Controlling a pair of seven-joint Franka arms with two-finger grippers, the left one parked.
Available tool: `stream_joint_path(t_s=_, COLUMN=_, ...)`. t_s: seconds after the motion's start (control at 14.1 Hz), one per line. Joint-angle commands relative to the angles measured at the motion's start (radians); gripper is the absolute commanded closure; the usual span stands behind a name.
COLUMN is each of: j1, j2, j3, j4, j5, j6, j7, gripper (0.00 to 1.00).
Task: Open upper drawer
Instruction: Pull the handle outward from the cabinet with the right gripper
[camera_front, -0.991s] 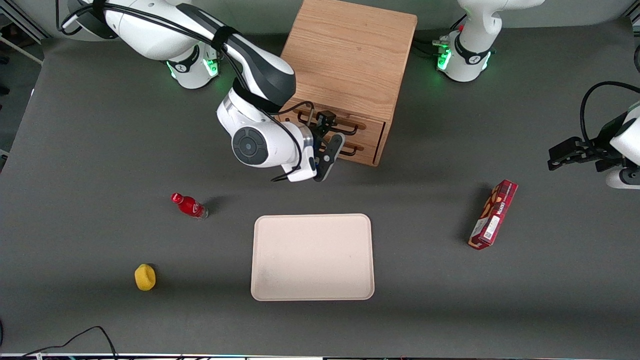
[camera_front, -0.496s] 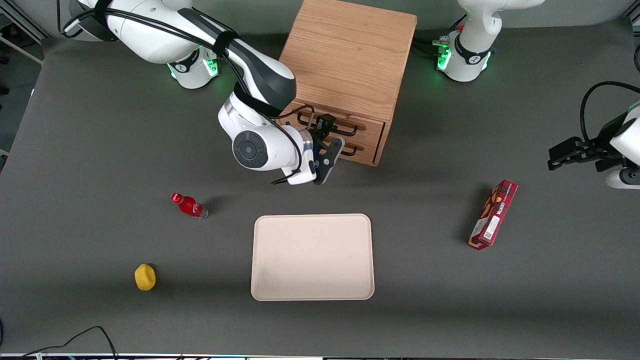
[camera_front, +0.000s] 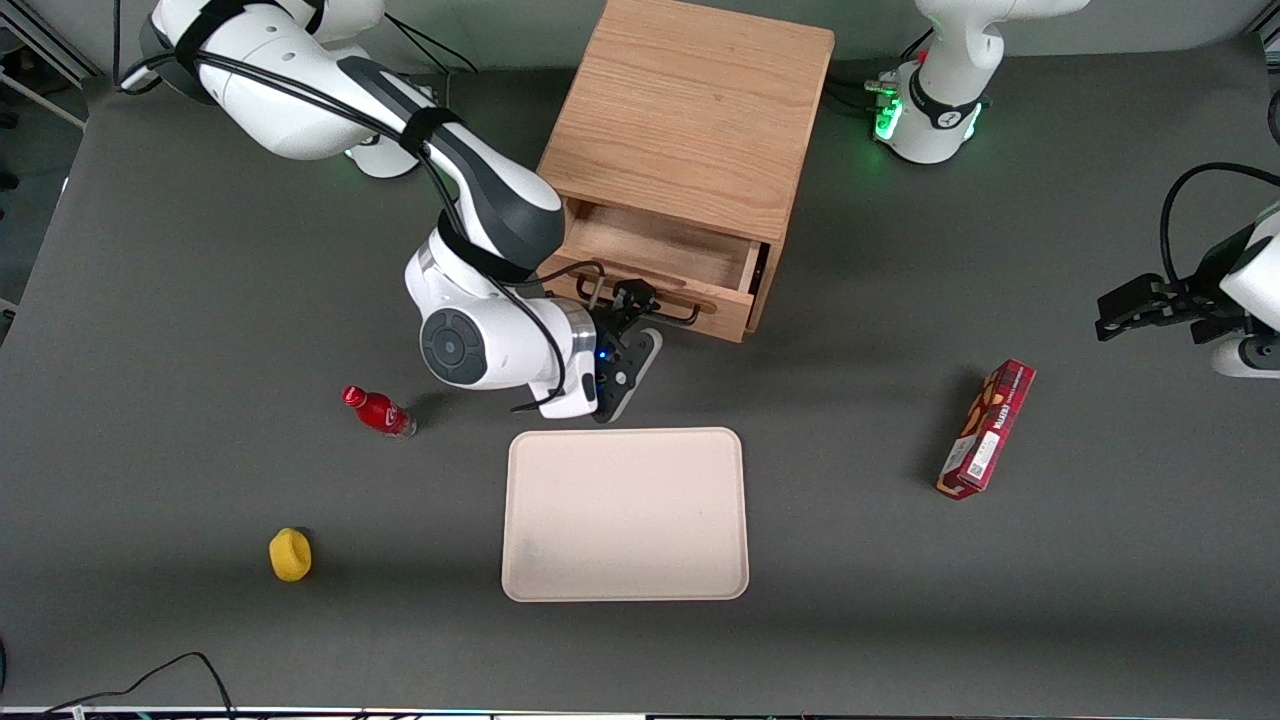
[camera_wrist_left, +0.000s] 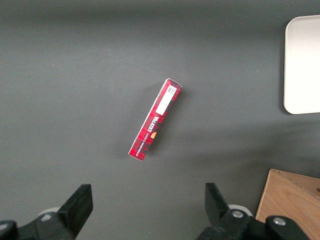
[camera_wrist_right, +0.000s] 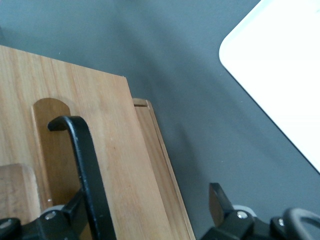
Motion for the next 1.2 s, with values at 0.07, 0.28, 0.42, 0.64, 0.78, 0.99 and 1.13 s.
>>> stream_joint_path(t_s=0.07, j1=0.011, j2=0.03, j3=-0.011, j4=0.071, j5=-0.017, j6=-0.009, j7=-0.011, gripper=0.0)
stream_joint_path(t_s=0.28, j1=0.012, j2=0.067, j3=-0.022, j4=0.122, j5=-0.017, j6=-0.007, j7=-0.011, gripper=0.0)
stream_joint_path(t_s=0.42, j1=0.011, j2=0.081, j3=-0.028, j4=0.14, j5=-0.018, j6=-0.006, j7=-0.012, gripper=0.0)
stream_joint_path(t_s=0.64, j1=0.011, j2=0.101, j3=-0.037, j4=0.165, j5=-0.018, j6=-0.004, j7=-0.012, gripper=0.0)
stream_joint_path(t_s=0.78, j1=0.013, j2=0.103, j3=-0.049, j4=0.18, j5=-0.018, j6=-0.003, j7=-0.012, gripper=0.0)
stream_joint_path(t_s=0.99, j1=0.012, j2=0.103, j3=-0.078, j4=0.203, j5=-0.017, j6=-0.006, j7=-0.015, gripper=0.0)
stream_joint_path(t_s=1.13, j1=0.011, j2=0.104, j3=-0.092, j4=0.223, j5=-0.018, j6=-0.006, j7=-0.015, gripper=0.0)
